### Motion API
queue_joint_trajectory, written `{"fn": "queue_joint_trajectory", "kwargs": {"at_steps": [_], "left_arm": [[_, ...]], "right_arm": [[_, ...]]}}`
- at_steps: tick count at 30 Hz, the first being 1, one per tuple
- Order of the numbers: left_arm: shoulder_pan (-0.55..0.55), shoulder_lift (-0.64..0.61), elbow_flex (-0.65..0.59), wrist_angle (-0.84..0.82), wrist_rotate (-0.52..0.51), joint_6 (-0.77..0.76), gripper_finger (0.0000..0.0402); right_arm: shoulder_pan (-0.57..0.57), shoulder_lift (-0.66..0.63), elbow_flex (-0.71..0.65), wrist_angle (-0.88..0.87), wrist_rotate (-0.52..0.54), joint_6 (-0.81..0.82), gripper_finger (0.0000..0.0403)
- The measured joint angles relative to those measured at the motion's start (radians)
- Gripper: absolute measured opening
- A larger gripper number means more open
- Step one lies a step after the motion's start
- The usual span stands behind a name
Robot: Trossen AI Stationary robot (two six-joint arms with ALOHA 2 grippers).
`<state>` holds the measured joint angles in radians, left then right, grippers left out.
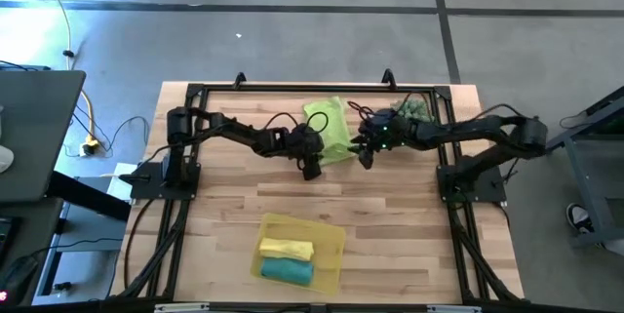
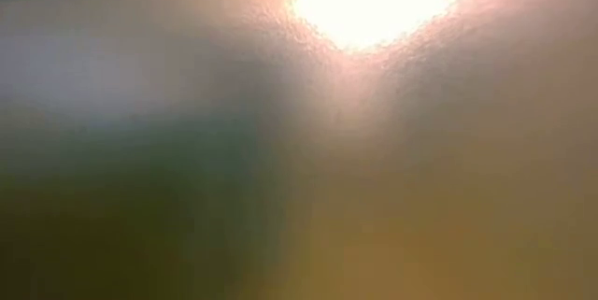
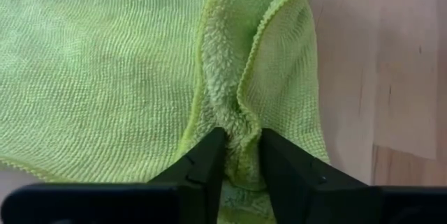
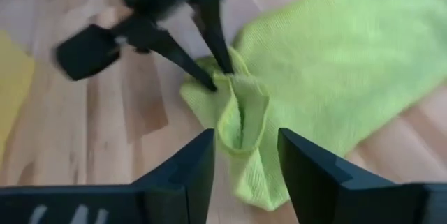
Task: Roll microfiber towels into tight, uniform cylinder then place into a basket
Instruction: Roll the green towel
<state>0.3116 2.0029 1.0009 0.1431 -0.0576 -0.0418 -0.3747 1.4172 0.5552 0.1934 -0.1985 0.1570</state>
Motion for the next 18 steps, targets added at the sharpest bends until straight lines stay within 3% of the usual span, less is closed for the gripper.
{"fn": "queue_joint_trajectory", "kwargs": {"at_steps": [4,8,15,18], "left_arm": [[-0.001,0.001,-0.001,-0.001,0.001,0.000,0.0077],[-0.001,0.002,-0.001,0.000,0.001,0.002,0.0076],[-0.001,0.003,-0.002,0.000,0.001,0.001,0.0076],[-0.002,0.004,-0.002,0.000,0.000,0.001,0.0076]], "right_arm": [[0.053,-0.074,0.000,-0.032,-0.049,-0.145,0.0152],[0.159,-0.070,0.000,-0.030,-0.062,-0.339,0.0143],[0.276,0.042,0.000,0.012,0.107,-0.581,0.0135],[0.281,0.090,0.000,0.018,0.230,-0.665,0.0135]]}}
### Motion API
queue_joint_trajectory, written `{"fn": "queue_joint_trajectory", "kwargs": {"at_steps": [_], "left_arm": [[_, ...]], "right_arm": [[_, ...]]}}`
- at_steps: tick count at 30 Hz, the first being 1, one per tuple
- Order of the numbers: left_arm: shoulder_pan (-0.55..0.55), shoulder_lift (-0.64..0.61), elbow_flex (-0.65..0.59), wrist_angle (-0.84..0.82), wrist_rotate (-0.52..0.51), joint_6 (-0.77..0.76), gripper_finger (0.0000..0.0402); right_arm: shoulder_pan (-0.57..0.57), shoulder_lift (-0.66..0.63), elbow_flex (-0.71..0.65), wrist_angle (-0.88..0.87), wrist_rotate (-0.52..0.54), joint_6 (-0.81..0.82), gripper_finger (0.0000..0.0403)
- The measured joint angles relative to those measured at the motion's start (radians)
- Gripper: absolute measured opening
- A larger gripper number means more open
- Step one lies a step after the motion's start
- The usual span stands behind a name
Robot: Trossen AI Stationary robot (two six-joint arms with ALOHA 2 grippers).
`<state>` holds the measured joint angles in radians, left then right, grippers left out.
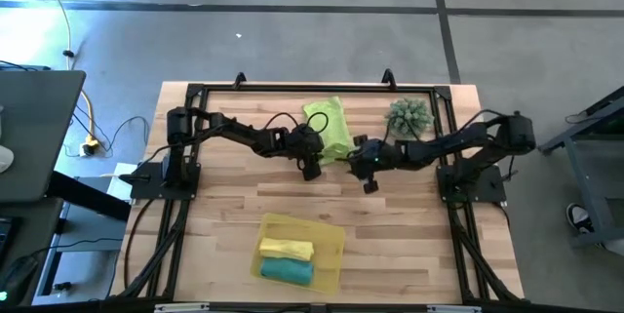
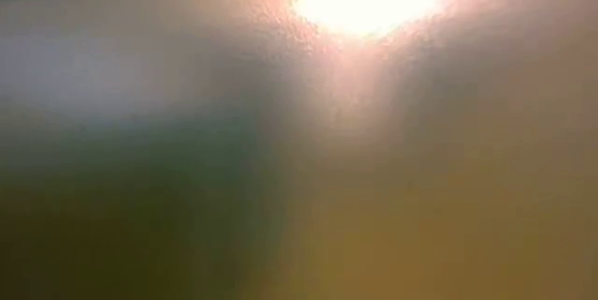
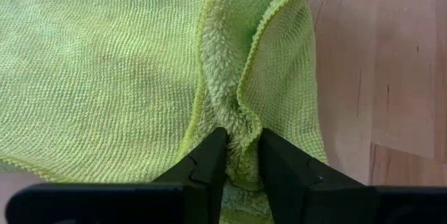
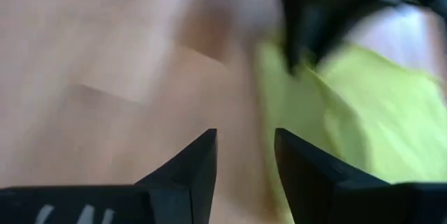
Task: Roll microfiber towels into tight, uniform cylinder then place into a basket
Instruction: Roll the green towel
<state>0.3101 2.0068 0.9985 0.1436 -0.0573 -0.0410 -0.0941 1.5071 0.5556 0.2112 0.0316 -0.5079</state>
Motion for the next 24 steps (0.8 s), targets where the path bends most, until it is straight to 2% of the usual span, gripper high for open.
{"fn": "queue_joint_trajectory", "kwargs": {"at_steps": [2,4,18,24], "left_arm": [[-0.001,0.000,0.000,0.000,0.000,0.000,0.0076],[-0.002,0.000,0.000,0.000,-0.003,0.001,0.0076],[-0.002,0.000,-0.002,0.003,0.001,0.018,0.0076],[-0.003,0.000,-0.002,0.003,0.001,0.018,0.0076]], "right_arm": [[-0.015,0.027,0.000,0.024,0.086,-0.008,0.0135],[-0.034,0.047,0.000,0.043,0.121,0.003,0.0135],[-0.149,0.086,0.000,-0.021,0.110,0.027,0.0135],[-0.135,0.055,0.000,-0.048,0.140,0.071,0.0135]]}}
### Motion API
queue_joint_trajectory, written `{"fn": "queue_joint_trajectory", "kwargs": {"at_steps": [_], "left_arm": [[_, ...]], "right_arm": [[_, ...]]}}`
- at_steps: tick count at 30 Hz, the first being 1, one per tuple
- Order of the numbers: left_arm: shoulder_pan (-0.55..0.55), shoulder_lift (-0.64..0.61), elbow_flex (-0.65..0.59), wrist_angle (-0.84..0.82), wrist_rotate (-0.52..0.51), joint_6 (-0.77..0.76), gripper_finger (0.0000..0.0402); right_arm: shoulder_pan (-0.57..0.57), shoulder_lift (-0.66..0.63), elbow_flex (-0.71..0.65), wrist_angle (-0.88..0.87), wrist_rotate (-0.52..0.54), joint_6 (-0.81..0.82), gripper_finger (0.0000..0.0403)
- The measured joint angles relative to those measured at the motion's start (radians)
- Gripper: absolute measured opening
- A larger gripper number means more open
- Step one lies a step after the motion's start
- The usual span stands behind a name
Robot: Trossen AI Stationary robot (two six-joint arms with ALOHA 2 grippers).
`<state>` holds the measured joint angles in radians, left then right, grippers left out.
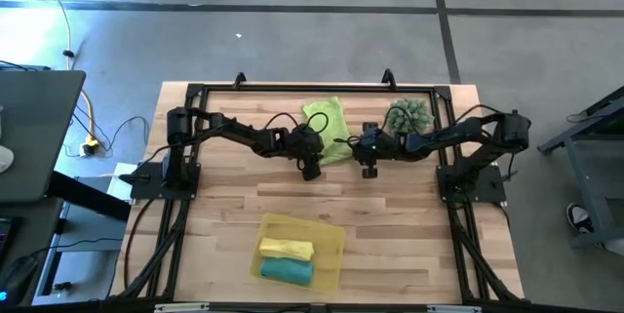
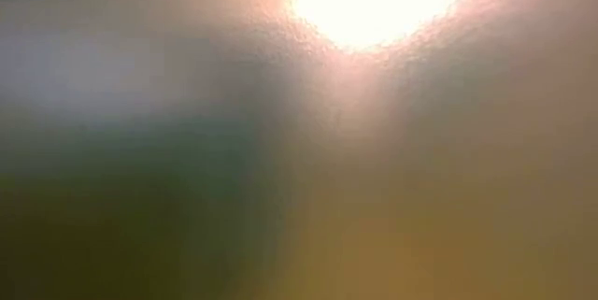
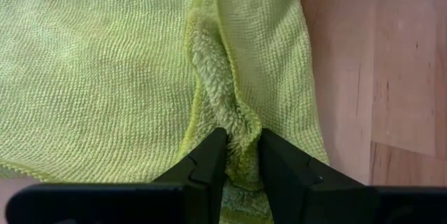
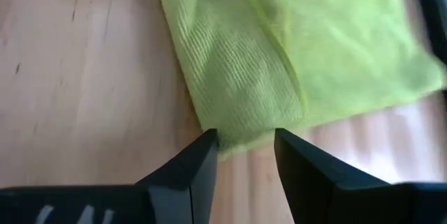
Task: Roll microfiber towels into tight, uniform cylinder then place into a basket
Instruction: Roll the green towel
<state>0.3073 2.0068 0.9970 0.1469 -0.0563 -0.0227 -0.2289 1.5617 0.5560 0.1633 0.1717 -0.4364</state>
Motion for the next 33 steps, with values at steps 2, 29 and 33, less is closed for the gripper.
{"fn": "queue_joint_trajectory", "kwargs": {"at_steps": [2,29,33], "left_arm": [[0.000,0.000,0.000,0.000,0.000,0.000,0.0076],[0.000,0.000,-0.001,0.009,0.014,0.027,0.0076],[0.000,0.000,-0.001,0.009,0.016,0.027,0.0076]], "right_arm": [[0.020,-0.042,0.000,-0.034,0.045,0.002,0.0135],[-0.002,0.089,0.001,0.128,-0.029,-0.151,0.0174],[-0.017,0.135,0.004,0.184,-0.033,-0.144,0.0187]]}}
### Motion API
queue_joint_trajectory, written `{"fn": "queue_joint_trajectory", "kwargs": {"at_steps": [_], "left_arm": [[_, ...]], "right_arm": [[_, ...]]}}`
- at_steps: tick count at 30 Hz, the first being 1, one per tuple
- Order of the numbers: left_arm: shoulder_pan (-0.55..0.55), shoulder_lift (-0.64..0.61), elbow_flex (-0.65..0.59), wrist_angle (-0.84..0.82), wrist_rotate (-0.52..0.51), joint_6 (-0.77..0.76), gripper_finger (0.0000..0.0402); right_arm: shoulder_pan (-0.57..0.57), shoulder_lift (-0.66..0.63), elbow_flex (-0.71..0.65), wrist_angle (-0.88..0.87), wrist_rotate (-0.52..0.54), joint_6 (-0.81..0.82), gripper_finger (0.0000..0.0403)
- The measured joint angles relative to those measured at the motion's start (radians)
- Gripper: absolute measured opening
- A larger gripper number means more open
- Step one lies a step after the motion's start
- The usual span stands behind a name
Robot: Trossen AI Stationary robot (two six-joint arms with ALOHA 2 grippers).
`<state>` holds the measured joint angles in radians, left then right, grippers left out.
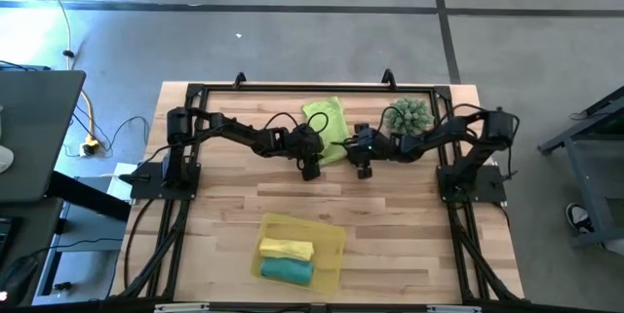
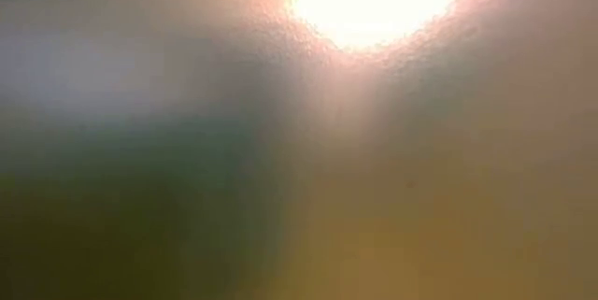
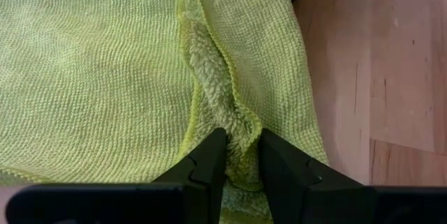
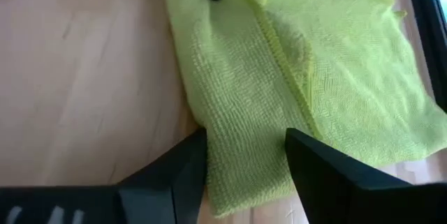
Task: Roll microfiber towels into tight, uniform cylinder then place into a basket
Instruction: Roll the green towel
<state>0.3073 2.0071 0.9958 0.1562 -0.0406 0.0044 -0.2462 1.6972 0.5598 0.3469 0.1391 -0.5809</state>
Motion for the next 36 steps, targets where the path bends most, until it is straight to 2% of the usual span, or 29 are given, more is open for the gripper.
{"fn": "queue_joint_trajectory", "kwargs": {"at_steps": [3,6,13,14,20,24,30,36], "left_arm": [[0.000,0.000,0.000,0.000,0.001,0.000,0.0076],[0.000,0.000,0.000,-0.001,0.003,0.000,0.0076],[-0.002,-0.040,-0.002,-0.039,-0.005,0.024,0.0076],[-0.003,-0.053,-0.003,-0.057,-0.008,0.033,0.0076],[-0.004,-0.171,-0.004,-0.176,-0.049,0.053,0.0076],[-0.014,-0.234,-0.004,-0.237,-0.056,0.053,0.0076],[-0.071,-0.287,-0.002,-0.246,-0.050,0.060,0.0076],[-0.160,-0.288,-0.001,-0.233,-0.049,0.118,0.0076]], "right_arm": [[-0.008,0.028,0.002,0.003,-0.011,0.044,0.0184],[-0.009,0.048,0.005,0.000,-0.013,0.111,0.0158],[-0.008,0.053,0.003,-0.017,-0.069,0.228,0.0022],[-0.007,0.053,0.003,-0.017,-0.079,0.239,0.0012],[-0.002,0.046,0.000,-0.015,-0.149,0.365,0.0013],[-0.008,0.022,-0.002,-0.039,-0.320,0.485,0.0004],[-0.059,0.016,0.066,-0.150,-0.589,0.803,0.0002],[-0.089,0.017,0.146,-0.296,-0.636,1.045,0.0001]]}}
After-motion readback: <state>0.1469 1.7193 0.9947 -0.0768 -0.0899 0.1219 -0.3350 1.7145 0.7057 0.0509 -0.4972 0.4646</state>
